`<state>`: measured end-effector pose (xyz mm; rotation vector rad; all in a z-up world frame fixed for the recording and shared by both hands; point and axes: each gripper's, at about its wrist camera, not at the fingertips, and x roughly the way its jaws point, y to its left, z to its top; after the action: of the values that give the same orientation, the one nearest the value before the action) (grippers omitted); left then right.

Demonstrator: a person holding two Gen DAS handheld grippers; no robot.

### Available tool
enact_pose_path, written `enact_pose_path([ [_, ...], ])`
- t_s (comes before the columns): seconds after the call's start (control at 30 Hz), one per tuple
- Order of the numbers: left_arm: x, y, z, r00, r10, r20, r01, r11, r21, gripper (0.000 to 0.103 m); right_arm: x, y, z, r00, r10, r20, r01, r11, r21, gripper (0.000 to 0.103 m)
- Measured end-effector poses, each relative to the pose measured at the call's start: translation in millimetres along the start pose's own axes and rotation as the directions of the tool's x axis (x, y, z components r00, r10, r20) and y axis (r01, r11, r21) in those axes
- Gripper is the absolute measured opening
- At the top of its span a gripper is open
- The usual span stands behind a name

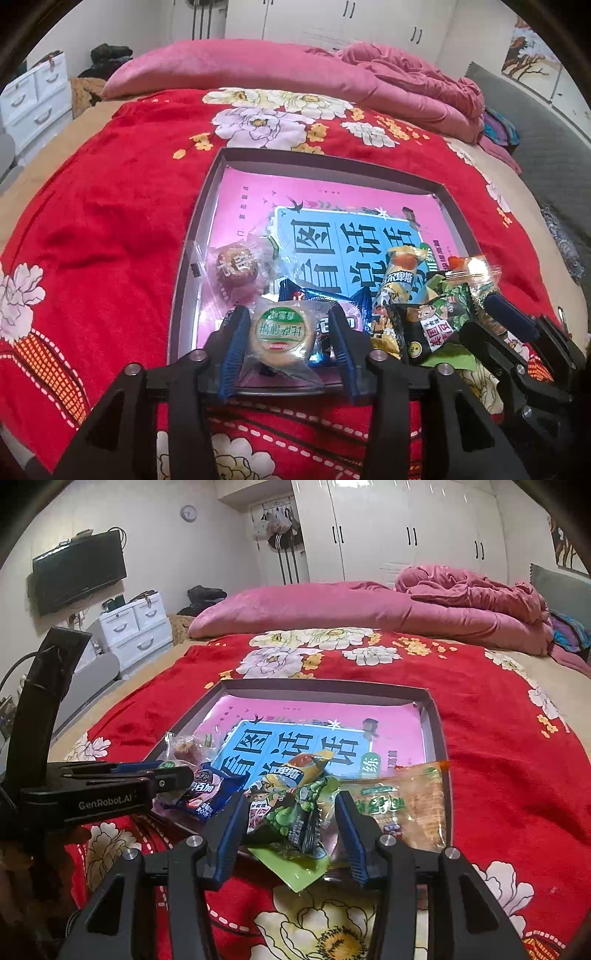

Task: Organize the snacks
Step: 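Carry both held snacks over the tray and lower them into it, then open both tools and withdraw them from the tray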

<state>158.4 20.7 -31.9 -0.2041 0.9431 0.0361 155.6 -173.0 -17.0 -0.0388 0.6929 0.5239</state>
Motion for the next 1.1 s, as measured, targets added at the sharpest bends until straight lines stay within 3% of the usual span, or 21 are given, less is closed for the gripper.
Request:
enact_pose_path([
  [0.13, -5, 1, 1, 1.000, 0.004, 0.009, -0.004, 1.000, -0.003, 0.049, -12, 3, 2, 0.999, -0.018, 0.044, 0.018, 1.000, -0.011, 0.056],
  [0.23, -12, 1, 2, 1.000, -0.002, 0.024, 0.002, 1.000, -0.007, 0.060, -22, 4, 3, 0.996, -0.034, 0.078, 0.036, 0.999, -0.018, 0.059],
  [0.47, -38, -1, -2, 0.998, -0.017, 0.066, 0.017, 1.000, 0.001, 0.063, -55, 8, 6, 0.977, -0.118, 0.178, 0.119, 0.993, 0.000, 0.075],
  [0.83, -64, -10, -66, 0.999, -0.036, 0.001, 0.035, 0.999, 0.034, 0.069, -64, 1, -30, 0.988, -0.150, -0.030, 0.153, 0.975, 0.162, 0.076],
  [0.93, -68, -17, -78, 0.999, -0.033, -0.004, 0.033, 0.998, 0.054, 0.069, -67, 6, -42, 0.983, -0.177, -0.057, 0.184, 0.971, 0.153, 0.077],
  [1.1, -68, -19, -85, 1.000, -0.016, -0.012, 0.017, 0.999, 0.052, 0.069, -77, 23, -51, 0.979, -0.200, -0.046, 0.204, 0.975, 0.090, 0.088],
])
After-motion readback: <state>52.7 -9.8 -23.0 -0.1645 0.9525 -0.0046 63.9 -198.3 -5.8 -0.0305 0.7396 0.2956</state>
